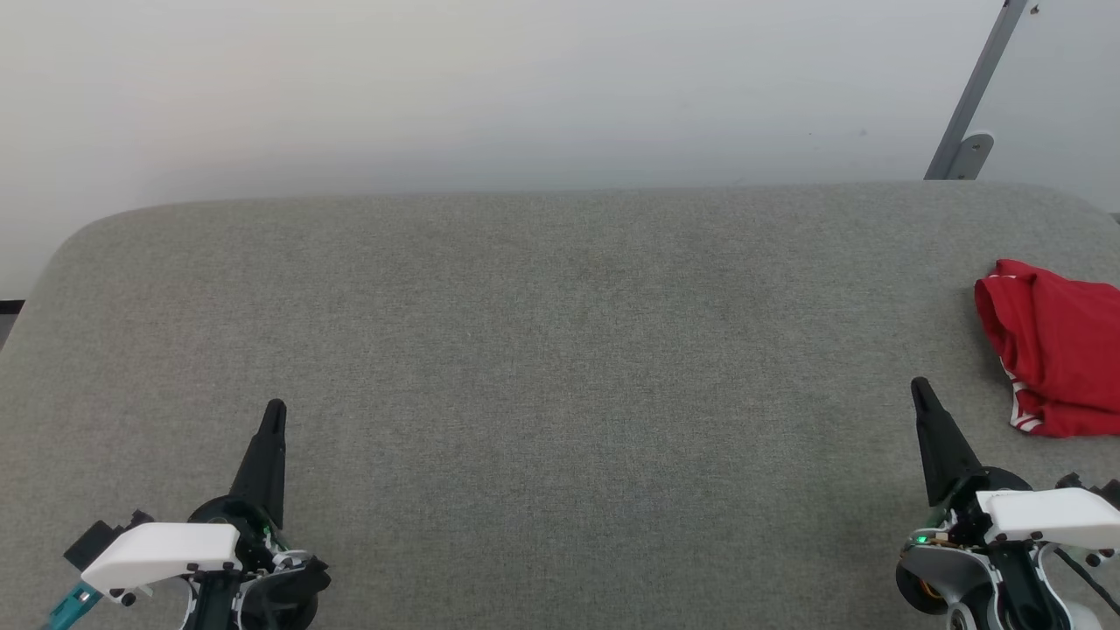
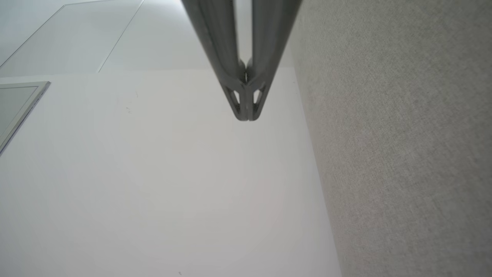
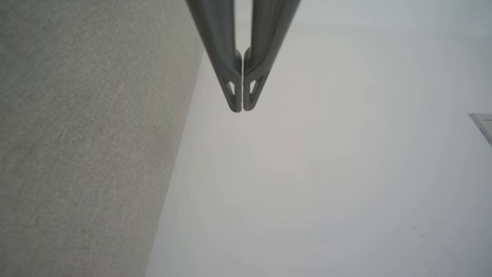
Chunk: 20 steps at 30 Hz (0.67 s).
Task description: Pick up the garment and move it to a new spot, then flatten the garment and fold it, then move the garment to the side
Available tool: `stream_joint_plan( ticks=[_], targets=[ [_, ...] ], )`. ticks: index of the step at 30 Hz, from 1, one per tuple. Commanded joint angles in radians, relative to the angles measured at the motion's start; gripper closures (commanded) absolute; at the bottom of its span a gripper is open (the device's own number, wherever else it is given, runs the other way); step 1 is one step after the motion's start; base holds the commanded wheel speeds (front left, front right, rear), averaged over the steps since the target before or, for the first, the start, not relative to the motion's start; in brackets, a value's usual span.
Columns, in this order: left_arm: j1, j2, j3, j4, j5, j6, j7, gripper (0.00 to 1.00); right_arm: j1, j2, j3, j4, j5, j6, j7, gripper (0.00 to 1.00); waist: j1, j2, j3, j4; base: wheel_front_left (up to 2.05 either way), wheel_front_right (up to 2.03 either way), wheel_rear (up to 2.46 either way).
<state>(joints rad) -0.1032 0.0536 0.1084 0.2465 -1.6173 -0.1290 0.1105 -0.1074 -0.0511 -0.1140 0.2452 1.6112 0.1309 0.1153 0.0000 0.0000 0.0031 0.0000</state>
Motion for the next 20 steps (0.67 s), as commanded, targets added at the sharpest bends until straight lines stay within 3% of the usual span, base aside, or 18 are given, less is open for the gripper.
stream_joint_plan(
  ticks=[1,20],
  targets=[
    [-0.012,-0.001,0.003,0.0,0.002,-0.003,0.004,1.0,-0.004,0.002,-0.001,0.001,0.003,0.0,0.001,1.0,0.0,0.0,0.0,0.0,0.0,0.0,0.0],
    [-0.012,-0.002,0.004,0.0,0.004,-0.003,0.005,1.0,-0.004,0.002,-0.001,0.001,0.002,0.0,0.002,1.0,0.0,0.0,0.0,0.0,0.0,0.0,0.0]
  ],
)
